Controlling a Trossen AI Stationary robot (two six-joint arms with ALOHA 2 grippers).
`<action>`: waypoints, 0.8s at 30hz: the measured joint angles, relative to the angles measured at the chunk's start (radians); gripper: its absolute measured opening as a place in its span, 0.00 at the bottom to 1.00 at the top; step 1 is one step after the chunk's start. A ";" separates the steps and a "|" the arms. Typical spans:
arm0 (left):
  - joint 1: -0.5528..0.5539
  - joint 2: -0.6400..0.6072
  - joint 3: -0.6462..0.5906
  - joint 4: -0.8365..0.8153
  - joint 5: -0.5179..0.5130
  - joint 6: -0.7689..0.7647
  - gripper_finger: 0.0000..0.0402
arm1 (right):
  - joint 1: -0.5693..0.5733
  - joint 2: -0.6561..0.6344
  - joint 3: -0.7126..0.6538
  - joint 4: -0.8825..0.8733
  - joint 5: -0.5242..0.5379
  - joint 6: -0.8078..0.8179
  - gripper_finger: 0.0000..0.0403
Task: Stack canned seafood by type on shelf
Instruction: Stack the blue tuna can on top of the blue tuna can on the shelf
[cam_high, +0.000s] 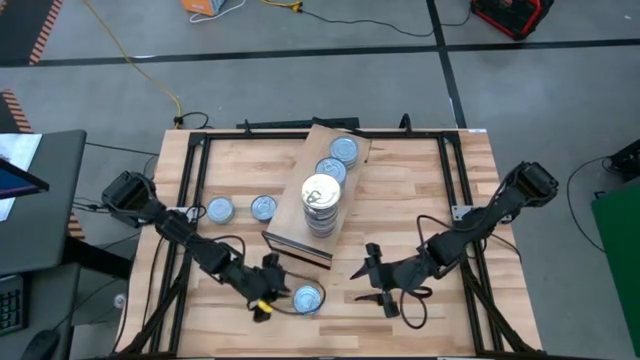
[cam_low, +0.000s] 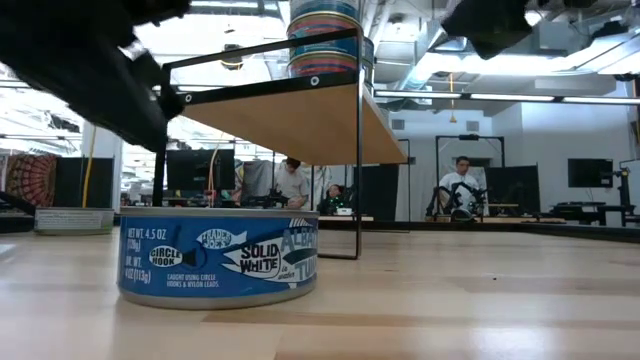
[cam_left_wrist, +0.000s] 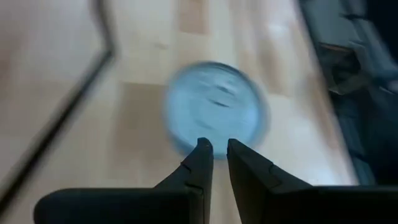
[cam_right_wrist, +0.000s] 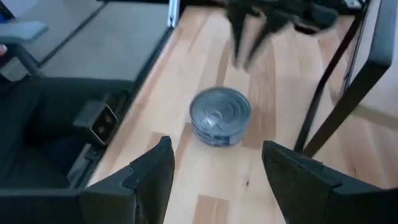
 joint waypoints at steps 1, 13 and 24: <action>-0.005 0.006 0.000 0.003 0.025 0.001 0.11 | -0.001 0.010 0.000 -0.005 0.000 0.000 0.67; -0.018 0.222 0.099 0.035 0.173 -0.055 0.11 | -0.021 0.024 0.000 -0.024 0.000 0.001 0.67; 0.013 0.420 0.359 0.023 0.050 0.277 0.11 | -0.008 -0.014 0.000 -0.100 0.000 0.070 0.67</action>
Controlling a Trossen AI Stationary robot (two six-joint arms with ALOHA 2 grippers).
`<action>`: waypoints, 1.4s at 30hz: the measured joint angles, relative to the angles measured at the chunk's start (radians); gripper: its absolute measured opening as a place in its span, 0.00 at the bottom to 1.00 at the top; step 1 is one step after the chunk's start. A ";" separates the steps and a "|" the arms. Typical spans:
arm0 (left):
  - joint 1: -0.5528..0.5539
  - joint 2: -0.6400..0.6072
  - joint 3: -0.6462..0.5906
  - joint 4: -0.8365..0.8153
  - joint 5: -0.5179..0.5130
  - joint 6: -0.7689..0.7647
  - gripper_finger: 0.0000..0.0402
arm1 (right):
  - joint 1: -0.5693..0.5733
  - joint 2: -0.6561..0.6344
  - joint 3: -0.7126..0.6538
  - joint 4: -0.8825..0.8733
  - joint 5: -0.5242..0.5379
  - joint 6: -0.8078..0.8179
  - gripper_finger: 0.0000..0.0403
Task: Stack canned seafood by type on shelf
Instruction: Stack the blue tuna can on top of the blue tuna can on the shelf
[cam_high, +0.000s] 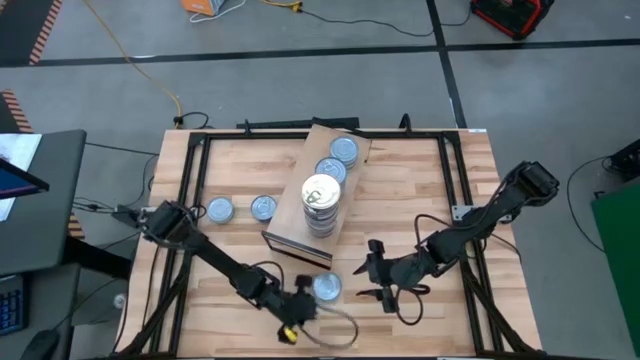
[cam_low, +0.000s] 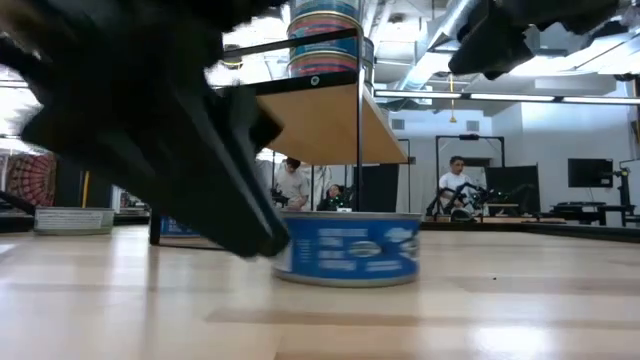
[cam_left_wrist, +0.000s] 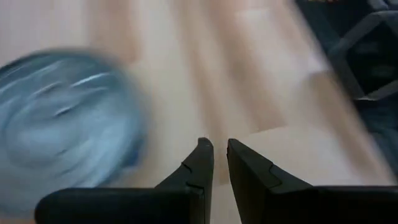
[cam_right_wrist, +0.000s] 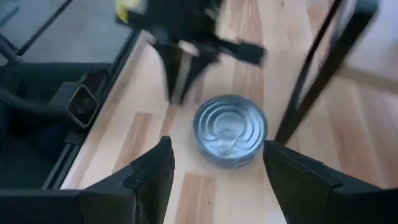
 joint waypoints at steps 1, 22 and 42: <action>-0.005 0.001 0.018 -0.009 0.007 0.019 0.11 | 0.003 -0.007 0.000 -0.014 0.000 0.025 0.67; -0.028 -0.003 0.129 -0.295 -0.135 -0.032 0.11 | -0.103 0.211 0.000 0.123 -0.061 -0.018 0.67; -0.006 -0.003 0.129 -0.311 -0.238 -0.056 0.11 | -0.143 0.317 0.000 0.213 -0.128 -0.062 0.51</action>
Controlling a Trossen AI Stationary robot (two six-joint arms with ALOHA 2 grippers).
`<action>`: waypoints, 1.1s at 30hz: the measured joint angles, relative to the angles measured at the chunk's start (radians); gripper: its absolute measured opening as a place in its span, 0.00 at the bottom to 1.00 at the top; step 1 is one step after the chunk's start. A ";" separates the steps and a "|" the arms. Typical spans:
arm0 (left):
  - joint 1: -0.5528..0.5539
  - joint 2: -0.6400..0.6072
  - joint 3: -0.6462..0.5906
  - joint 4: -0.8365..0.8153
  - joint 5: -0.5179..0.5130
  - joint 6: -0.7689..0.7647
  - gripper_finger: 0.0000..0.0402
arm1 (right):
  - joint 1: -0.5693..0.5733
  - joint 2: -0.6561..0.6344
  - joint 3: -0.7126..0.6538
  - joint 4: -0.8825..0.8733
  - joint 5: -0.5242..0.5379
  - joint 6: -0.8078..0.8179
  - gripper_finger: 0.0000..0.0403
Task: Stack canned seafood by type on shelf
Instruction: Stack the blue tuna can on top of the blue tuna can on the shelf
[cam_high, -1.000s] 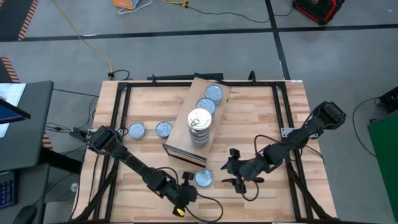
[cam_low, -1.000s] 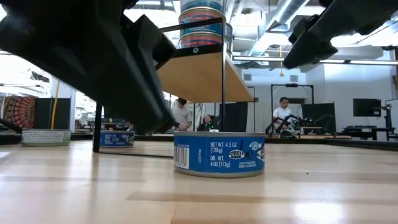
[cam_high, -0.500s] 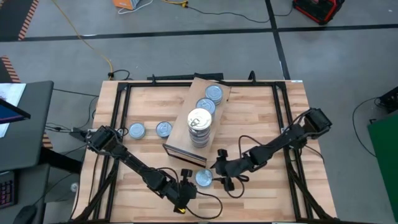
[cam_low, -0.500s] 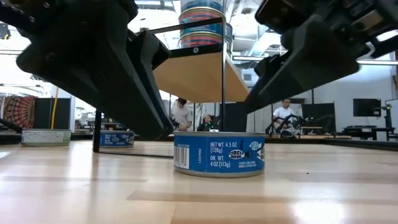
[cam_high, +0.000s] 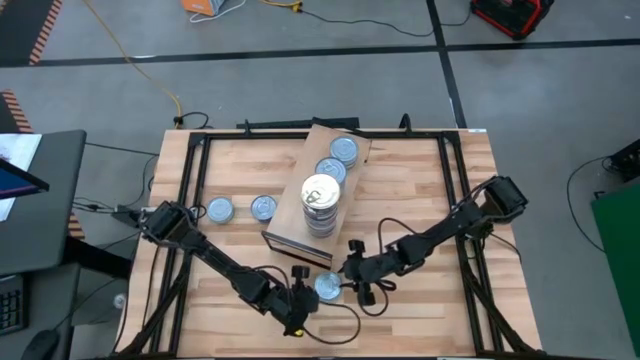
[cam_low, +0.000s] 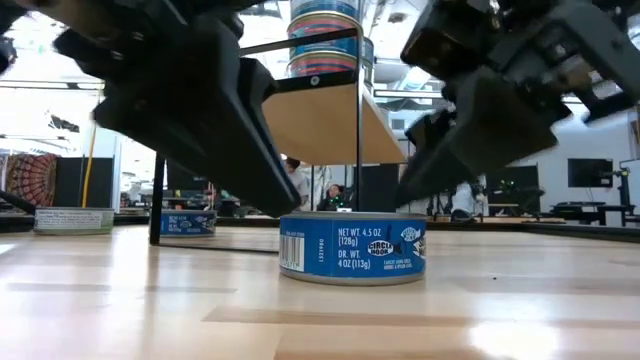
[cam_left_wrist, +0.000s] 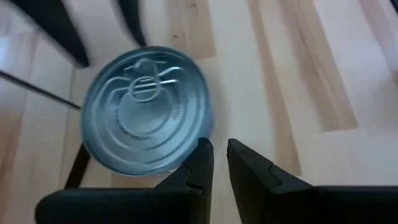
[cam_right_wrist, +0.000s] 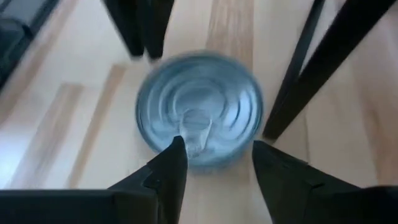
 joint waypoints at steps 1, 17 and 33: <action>0.004 0.000 0.000 -0.003 0.002 -0.009 0.11 | 0.000 0.012 0.000 0.012 -0.006 0.000 0.50; 0.014 0.000 0.018 -0.053 -0.007 0.021 0.11 | -0.019 0.020 -0.001 -0.182 -0.022 0.096 0.35; -0.002 -0.001 0.084 -0.146 -0.054 0.005 0.11 | 0.046 -0.029 0.000 0.088 -0.008 -0.089 0.30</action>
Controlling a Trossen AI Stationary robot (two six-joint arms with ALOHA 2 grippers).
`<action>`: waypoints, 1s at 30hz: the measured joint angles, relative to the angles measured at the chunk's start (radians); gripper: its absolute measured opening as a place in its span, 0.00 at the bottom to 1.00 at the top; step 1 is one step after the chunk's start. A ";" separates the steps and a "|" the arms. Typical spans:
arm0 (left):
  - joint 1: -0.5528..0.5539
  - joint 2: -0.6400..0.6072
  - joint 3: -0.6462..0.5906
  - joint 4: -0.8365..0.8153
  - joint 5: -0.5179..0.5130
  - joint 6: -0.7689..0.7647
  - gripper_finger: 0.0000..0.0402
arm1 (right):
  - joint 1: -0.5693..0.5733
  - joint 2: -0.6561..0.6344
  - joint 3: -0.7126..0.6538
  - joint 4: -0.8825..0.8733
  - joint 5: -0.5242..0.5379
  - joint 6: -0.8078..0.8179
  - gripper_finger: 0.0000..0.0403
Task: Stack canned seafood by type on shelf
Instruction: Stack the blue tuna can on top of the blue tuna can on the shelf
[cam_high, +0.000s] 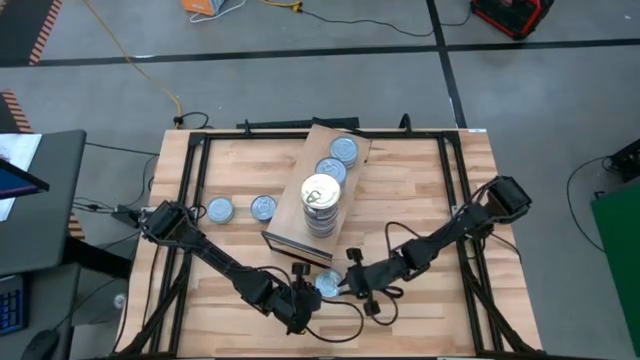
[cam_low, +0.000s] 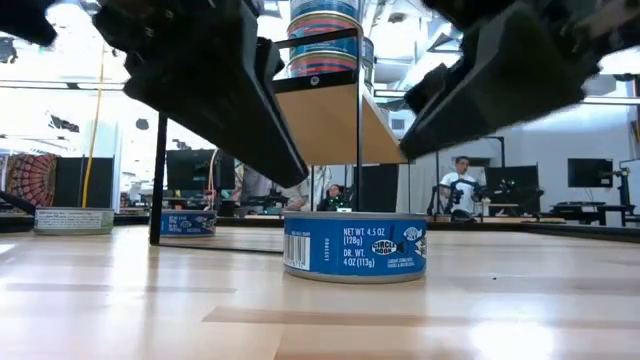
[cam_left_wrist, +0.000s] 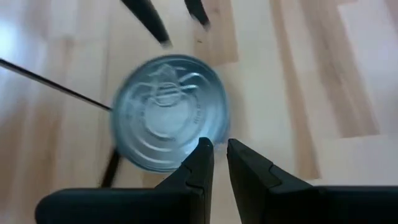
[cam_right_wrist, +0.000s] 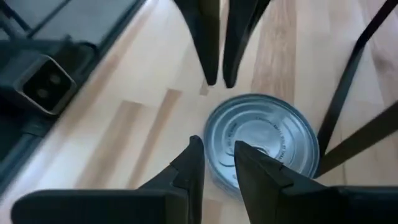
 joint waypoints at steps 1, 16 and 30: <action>-0.005 0.000 0.000 -0.001 -0.018 0.012 0.11 | -0.004 0.010 0.000 0.002 0.000 -0.005 0.30; -0.004 0.000 0.000 -0.003 0.021 0.069 0.11 | -0.046 0.023 0.000 -0.107 -0.027 0.086 0.30; -0.052 -0.012 0.002 -0.038 0.032 0.119 0.11 | -0.039 0.036 -0.001 0.007 -0.029 0.019 0.30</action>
